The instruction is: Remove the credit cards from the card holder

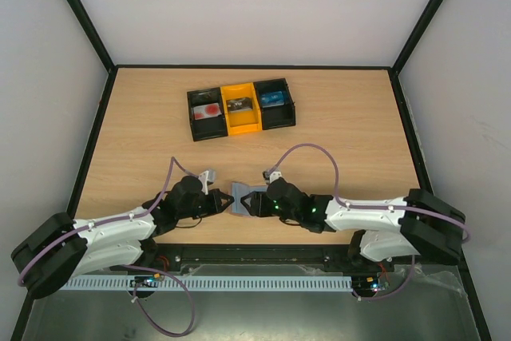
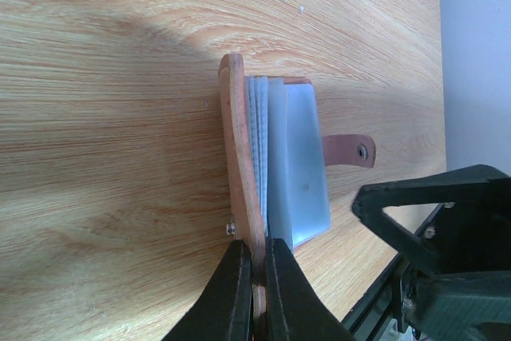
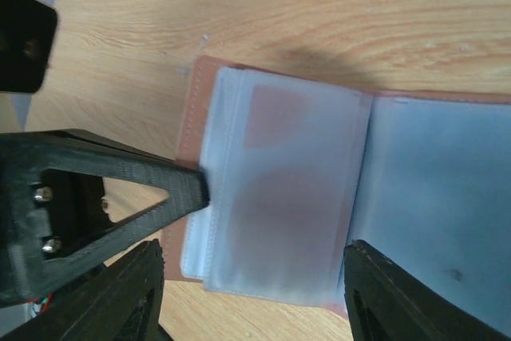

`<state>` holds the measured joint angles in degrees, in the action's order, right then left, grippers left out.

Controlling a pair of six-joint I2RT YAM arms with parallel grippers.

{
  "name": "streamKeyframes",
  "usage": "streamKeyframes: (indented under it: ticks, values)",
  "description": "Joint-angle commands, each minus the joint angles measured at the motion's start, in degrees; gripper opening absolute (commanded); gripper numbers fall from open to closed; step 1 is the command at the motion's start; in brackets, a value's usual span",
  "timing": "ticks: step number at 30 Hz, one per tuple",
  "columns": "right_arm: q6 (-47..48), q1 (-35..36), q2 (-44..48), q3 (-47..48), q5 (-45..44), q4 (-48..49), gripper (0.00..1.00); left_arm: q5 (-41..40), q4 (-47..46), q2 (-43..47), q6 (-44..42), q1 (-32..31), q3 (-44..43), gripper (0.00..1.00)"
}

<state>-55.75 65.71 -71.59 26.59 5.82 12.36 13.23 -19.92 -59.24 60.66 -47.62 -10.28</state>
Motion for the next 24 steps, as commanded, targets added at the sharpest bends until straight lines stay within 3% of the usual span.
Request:
streamKeyframes:
  ticks: [1, 15, 24]
  values:
    - [0.77, 0.30, -3.96, 2.03, 1.56, 1.89, 0.62, -0.50, 0.14, 1.12, 0.06, -0.36, 0.49, 0.03]
    - [0.06, 0.29, -13.26, 2.41, 3.99, 5.31, 0.68, -0.73, 0.72, 1.35, 0.08, -0.54, 0.27, 0.03]
    - [-0.24, 0.30, -14.40, 1.70, 1.17, 3.92, 0.49, -1.15, 1.01, 1.35, 0.14, -0.60, 0.31, 0.03]
